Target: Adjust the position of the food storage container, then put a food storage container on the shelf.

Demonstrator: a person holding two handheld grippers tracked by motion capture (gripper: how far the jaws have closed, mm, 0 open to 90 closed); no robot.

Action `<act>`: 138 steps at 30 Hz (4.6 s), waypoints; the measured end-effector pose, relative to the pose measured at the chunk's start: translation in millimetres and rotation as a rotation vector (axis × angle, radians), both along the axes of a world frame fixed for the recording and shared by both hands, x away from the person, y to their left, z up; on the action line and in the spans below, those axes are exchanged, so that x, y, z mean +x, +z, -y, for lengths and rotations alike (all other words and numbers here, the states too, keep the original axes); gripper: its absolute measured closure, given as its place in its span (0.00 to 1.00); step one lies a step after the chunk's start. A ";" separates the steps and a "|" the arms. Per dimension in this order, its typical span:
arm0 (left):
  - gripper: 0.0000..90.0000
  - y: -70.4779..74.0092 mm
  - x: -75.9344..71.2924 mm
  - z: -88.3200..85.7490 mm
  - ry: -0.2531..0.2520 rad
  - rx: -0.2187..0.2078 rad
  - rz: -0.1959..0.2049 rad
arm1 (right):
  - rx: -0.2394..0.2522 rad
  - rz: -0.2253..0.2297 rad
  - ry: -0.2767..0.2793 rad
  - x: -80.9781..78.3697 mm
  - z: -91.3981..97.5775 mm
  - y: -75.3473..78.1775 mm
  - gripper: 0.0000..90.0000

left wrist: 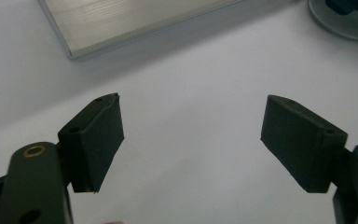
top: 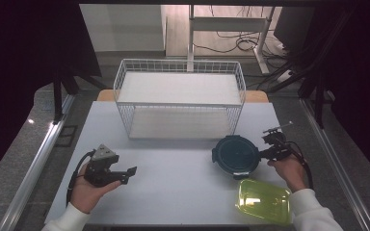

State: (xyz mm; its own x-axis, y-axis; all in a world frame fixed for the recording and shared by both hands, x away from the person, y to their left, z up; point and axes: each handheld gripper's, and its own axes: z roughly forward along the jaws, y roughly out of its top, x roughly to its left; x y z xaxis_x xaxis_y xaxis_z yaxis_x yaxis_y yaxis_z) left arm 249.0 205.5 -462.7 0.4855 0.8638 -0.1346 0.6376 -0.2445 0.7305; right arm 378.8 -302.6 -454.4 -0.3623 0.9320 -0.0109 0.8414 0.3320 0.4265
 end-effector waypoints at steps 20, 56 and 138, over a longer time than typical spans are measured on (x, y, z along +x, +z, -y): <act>0.23 0.3 -0.2 -0.7 0.004 -0.001 0.002 | 0.027 -0.030 0.108 -3.1 -23.6 -0.9 0.99; 0.23 -1.0 1.3 2.4 -0.005 -0.001 -0.004 | 0.066 -0.063 0.270 -7.9 -73.4 -2.1 0.99; 0.09 -9.8 51.3 108.2 -0.049 -0.285 -0.226 | 0.433 -0.069 0.282 -14.8 -67.6 12.9 0.16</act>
State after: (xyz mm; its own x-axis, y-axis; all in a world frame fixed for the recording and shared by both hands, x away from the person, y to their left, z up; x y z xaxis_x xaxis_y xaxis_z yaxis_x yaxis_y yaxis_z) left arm 300.3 97.3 -472.5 0.4562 0.7525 -0.4751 0.7832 -0.0860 0.6158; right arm 364.0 -235.1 -441.5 -0.5866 0.7115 0.3869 0.7754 0.3555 0.5219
